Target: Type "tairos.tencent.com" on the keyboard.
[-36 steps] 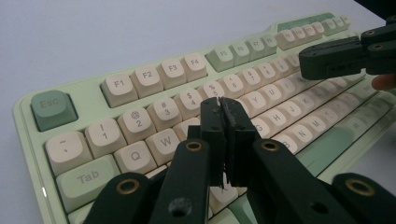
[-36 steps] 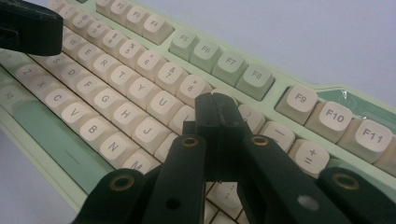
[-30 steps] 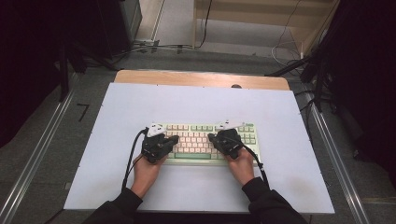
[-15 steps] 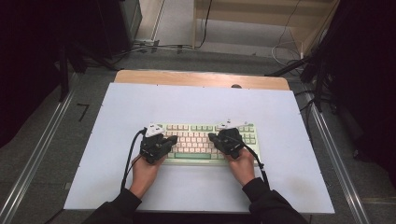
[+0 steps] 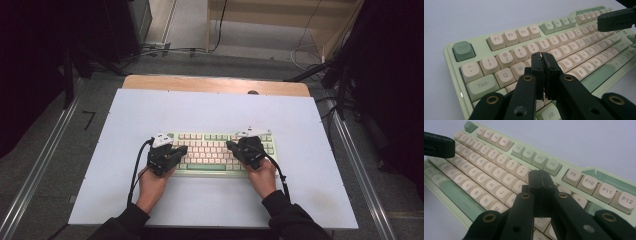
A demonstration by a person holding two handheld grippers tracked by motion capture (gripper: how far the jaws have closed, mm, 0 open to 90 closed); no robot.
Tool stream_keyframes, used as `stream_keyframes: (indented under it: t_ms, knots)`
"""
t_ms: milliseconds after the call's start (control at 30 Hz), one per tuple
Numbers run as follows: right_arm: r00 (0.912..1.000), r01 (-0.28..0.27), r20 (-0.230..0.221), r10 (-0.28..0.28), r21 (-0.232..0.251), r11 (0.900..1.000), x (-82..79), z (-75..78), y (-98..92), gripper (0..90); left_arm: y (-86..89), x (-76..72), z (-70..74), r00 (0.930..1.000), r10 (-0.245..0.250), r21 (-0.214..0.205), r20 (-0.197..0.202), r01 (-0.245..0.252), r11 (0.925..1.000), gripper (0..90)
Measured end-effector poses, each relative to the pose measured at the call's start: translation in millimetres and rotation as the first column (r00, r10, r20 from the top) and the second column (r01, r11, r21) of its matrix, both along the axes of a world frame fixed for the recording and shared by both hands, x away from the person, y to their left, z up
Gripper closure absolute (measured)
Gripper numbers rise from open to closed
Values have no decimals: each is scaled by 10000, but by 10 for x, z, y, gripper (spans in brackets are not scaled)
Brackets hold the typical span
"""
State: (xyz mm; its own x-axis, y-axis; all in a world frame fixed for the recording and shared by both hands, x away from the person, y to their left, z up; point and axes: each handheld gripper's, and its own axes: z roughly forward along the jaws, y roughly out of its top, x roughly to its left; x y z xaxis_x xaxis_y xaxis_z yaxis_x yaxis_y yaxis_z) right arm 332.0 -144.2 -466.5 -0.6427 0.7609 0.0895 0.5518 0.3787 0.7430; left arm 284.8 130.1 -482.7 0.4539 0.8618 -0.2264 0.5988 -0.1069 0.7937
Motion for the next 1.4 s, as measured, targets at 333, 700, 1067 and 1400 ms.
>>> stream_keyframes:
  t_ms: [333,700,1067,1400]
  knots:
    - [10000,42,-22,-42,2,10000,6,5,-26,872,1,-1,-6,10000,-7,53,-2,7,10000,889]
    - [10000,76,18,-77,23,10000,6,13,-42,872,5,6,-13,10000,25,141,-17,-25,9999,890]
    - [9999,94,46,-95,24,10000,-3,21,-45,872,0,5,-14,10000,-26,137,-51,27,9999,889]
    - [10000,62,59,-62,49,10000,-12,29,-47,872,-10,22,-42,9996,-56,297,-260,63,9995,889]
